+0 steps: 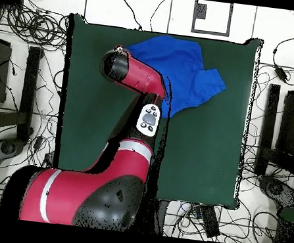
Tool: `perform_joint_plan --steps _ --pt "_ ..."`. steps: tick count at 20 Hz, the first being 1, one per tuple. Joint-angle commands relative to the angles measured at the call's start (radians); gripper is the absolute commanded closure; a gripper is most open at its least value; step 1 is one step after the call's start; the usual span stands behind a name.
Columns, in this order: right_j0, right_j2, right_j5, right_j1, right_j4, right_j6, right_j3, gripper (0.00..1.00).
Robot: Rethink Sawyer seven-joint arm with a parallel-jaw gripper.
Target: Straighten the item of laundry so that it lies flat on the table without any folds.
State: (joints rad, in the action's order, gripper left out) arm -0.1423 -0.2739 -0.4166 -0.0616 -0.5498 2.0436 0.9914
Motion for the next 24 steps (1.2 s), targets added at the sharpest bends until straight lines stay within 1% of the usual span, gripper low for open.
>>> perform_joint_plan --steps 1,10,17,19,24 --pt "-0.010 0.035 -0.154 -0.008 0.012 0.203 0.109 0.00" --pt "0.006 0.053 -0.137 -0.007 0.024 0.178 0.114 0.00" --pt "0.093 0.093 -0.144 -0.036 0.087 0.049 0.143 0.00" --pt "0.108 0.095 -0.152 -0.039 0.103 0.031 0.139 0.00" --pt "0.149 0.145 -0.114 -0.039 0.142 -0.008 0.149 0.00"
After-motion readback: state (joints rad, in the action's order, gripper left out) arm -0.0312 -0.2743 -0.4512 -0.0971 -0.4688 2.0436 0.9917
